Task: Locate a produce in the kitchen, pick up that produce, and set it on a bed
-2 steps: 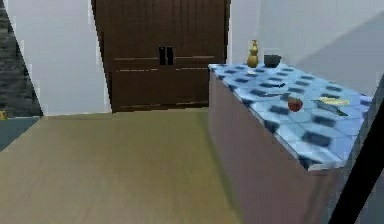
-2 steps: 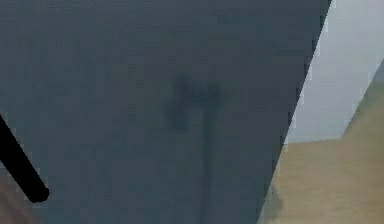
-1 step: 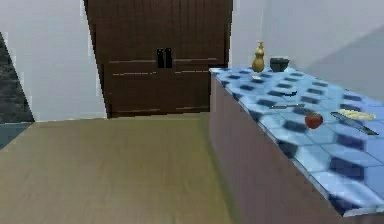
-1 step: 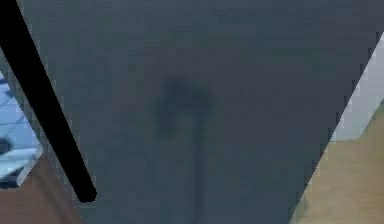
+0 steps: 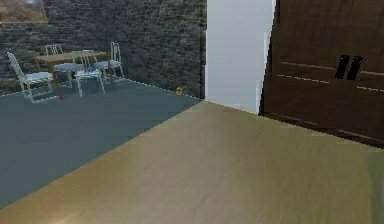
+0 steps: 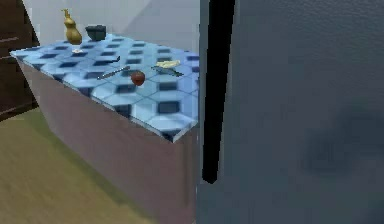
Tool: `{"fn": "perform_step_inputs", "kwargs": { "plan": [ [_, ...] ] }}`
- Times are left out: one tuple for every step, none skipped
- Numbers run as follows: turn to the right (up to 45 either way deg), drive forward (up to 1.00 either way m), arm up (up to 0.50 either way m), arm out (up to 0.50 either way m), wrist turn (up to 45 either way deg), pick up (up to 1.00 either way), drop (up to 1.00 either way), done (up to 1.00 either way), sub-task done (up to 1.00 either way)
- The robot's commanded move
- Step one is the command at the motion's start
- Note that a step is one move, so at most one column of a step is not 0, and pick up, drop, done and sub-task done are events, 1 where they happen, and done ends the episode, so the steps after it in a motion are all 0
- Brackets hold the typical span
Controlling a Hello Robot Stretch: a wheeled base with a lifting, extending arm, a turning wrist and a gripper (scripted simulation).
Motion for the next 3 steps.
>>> {"fn": "perform_step_inputs", "kwargs": {
  "plan": [
    [-12.0, 0.00, 0.00, 0.00, 0.0, 0.00, 0.00, 0.00, 0.00],
    [45.0, 0.00, 0.00, 0.00, 0.0, 0.00, 0.00, 0.00, 0.00],
    [18.0, 0.00, 0.00, 0.00, 0.0, 0.00, 0.00, 0.00, 0.00]
  ]
}}
